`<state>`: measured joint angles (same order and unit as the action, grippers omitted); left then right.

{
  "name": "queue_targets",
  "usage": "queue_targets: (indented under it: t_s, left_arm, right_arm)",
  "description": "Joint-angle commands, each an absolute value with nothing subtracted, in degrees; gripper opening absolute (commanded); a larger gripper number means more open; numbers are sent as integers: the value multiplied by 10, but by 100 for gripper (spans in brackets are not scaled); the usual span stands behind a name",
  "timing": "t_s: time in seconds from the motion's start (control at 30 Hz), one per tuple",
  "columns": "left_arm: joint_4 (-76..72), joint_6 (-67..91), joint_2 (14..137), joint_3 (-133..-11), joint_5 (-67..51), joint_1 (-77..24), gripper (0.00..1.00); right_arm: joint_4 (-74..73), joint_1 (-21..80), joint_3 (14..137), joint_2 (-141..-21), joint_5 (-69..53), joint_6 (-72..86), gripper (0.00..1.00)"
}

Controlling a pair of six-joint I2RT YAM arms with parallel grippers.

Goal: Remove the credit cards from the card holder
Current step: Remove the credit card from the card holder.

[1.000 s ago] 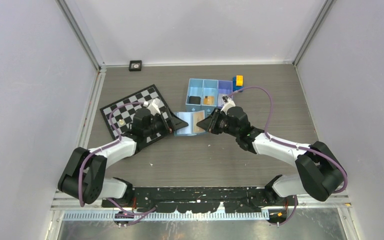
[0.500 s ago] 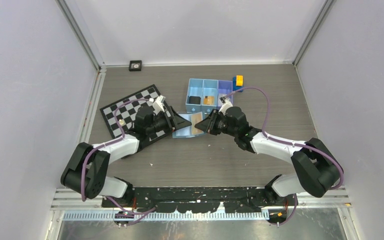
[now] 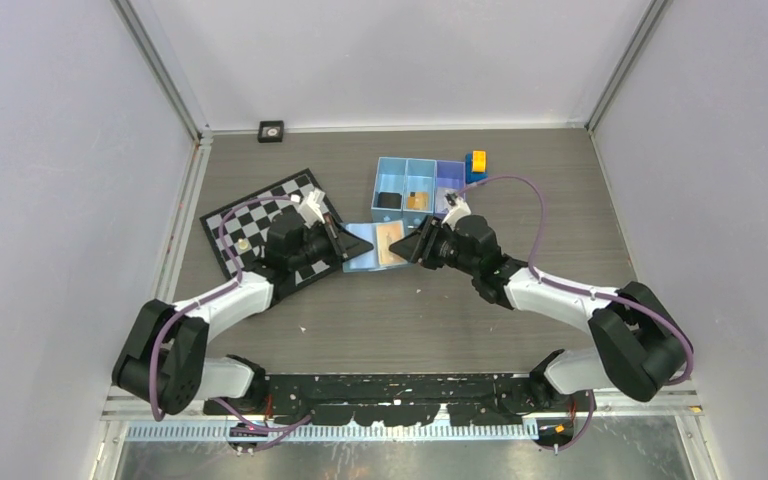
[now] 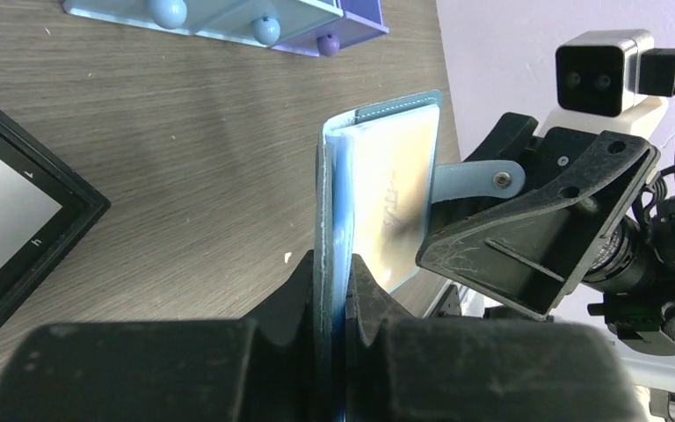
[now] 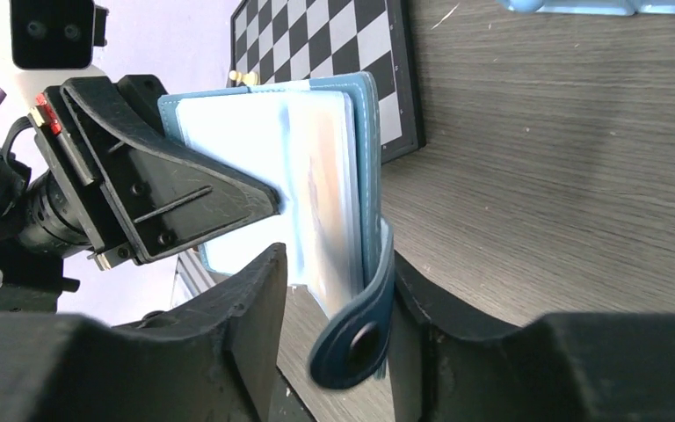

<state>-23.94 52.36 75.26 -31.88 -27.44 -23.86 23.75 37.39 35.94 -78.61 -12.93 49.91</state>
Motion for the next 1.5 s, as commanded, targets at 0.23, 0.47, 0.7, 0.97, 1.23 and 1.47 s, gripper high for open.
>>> queue_targets:
  t_s: [0.23,0.47,0.7,0.97,1.23,1.47]
  left_arm:
    - [-243,515,725,-315,-251,-230,0]
    - [-240,519,727,-316,-249,-226,0]
    - [-250,523,737,-319,-264,-225,0]
    - [-261,527,748,-321,-277,-225,0]
    - [-265,528,753,-322,-282,-225,0]
    - [-274,533,764,-326,-294,-225,0]
  right_arm:
    - [258,371,344,-731,-76,494,31]
    - [284,371,348,-750,-116,496,19]
    - [357,371,346,-775,-181,515,21]
    - [368,372,344,-778,-189,517,22]
    - [375,372,343,-777,-193,517,22]
    - [367,372,344,-779,-188,515,24]
